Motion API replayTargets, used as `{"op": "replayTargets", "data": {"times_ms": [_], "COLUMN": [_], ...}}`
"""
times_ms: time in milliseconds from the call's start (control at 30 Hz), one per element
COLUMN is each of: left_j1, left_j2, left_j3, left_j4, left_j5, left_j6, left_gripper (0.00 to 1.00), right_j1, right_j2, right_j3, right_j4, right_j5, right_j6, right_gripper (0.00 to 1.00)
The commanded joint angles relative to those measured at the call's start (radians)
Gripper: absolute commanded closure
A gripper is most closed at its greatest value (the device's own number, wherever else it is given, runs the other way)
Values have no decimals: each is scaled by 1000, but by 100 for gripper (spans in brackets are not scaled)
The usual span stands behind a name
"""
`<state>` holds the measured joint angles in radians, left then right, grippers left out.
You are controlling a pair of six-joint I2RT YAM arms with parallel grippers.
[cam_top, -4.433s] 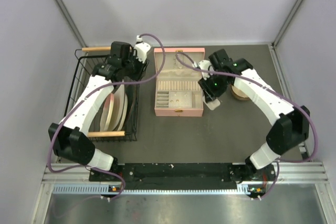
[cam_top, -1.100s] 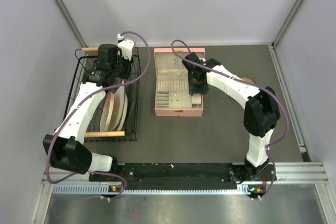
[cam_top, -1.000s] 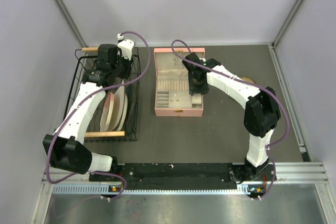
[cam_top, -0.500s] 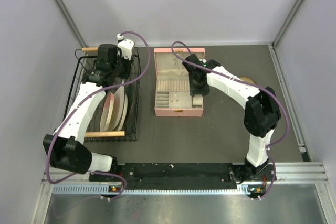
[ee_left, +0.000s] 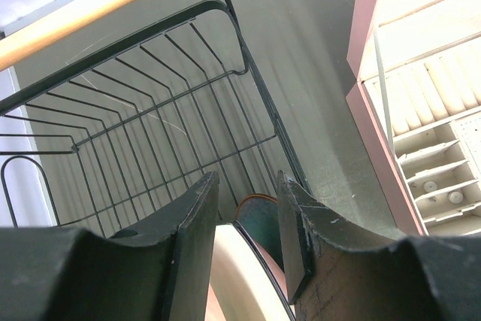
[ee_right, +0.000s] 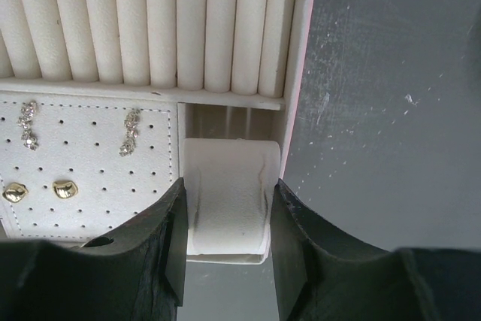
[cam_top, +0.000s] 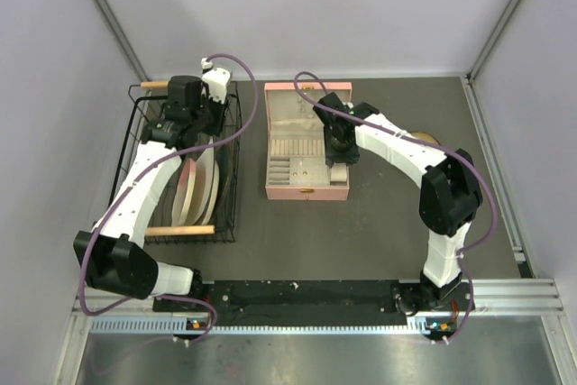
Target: Organize the mixed jewelry
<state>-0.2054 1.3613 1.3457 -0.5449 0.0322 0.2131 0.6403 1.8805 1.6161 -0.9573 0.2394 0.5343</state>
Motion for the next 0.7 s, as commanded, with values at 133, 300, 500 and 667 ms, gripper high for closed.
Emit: {"op": "replayTargets", "data": {"times_ms": [133, 300, 500, 667], "left_j1": [6, 6, 6, 6], "left_j2": [-37, -44, -44, -45], "left_j3": [-10, -13, -13, -11], "left_j4": [43, 43, 43, 43], "left_j5": [1, 3, 5, 3], "left_j6": [22, 23, 23, 23], "left_gripper": [57, 57, 57, 57], "right_j1": [-1, 1, -1, -1], "right_j2": [-23, -27, -34, -37], "right_j3": [-12, -21, -27, -35], "right_j4": [25, 31, 43, 46], "right_j5": [3, 6, -9, -15], "right_j6": [-13, -17, -31, -34], "right_gripper": [100, 99, 95, 92]}}
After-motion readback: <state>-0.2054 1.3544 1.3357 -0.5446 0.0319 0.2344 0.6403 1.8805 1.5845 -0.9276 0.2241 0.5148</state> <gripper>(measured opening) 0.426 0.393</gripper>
